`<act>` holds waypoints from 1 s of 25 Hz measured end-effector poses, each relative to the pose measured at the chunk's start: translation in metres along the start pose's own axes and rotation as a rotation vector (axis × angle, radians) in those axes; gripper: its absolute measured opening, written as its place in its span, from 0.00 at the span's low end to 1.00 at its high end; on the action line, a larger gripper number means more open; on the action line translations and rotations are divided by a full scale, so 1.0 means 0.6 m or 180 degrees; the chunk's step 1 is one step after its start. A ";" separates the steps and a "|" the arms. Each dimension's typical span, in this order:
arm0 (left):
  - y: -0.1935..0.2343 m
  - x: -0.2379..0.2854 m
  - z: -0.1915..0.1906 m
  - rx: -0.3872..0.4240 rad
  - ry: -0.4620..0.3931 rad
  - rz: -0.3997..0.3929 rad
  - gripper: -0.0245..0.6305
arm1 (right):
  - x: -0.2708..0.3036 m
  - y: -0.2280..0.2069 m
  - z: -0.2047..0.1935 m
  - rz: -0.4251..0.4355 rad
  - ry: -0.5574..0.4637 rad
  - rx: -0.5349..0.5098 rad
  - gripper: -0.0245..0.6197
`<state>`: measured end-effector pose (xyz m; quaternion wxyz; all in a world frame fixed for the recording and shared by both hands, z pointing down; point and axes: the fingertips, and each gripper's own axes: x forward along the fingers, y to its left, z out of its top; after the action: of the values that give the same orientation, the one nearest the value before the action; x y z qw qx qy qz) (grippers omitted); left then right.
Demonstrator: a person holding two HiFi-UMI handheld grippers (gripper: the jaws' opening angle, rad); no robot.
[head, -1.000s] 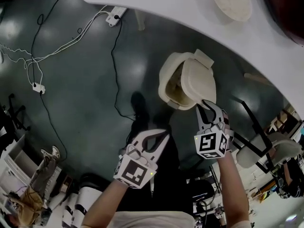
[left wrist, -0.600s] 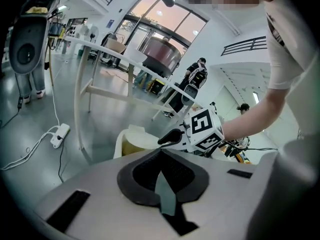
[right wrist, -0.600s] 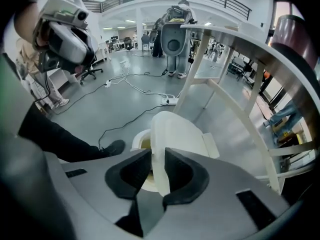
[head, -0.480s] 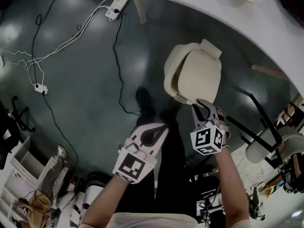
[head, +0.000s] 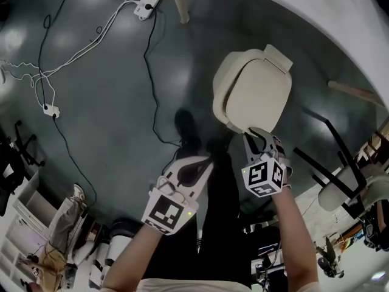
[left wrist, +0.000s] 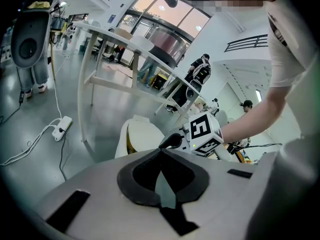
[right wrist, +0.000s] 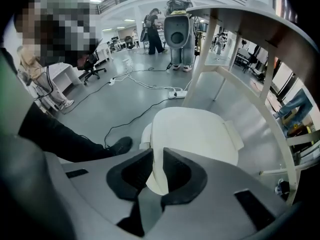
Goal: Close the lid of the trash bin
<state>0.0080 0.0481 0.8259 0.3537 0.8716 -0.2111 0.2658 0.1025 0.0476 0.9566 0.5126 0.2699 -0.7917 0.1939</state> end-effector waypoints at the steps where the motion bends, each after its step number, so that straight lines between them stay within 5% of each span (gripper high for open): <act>1: 0.003 0.002 -0.003 0.0000 0.0035 0.0009 0.06 | 0.009 0.004 -0.004 0.0020 0.0021 0.0010 0.15; 25: 0.051 0.019 -0.037 -0.0097 0.0094 0.0084 0.06 | 0.117 0.007 -0.053 0.0100 0.0319 0.0075 0.08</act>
<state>-0.0071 0.0423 0.8617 0.3664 0.8593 -0.2214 0.2800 0.0992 0.0537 1.0338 0.5453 0.2534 -0.7669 0.2244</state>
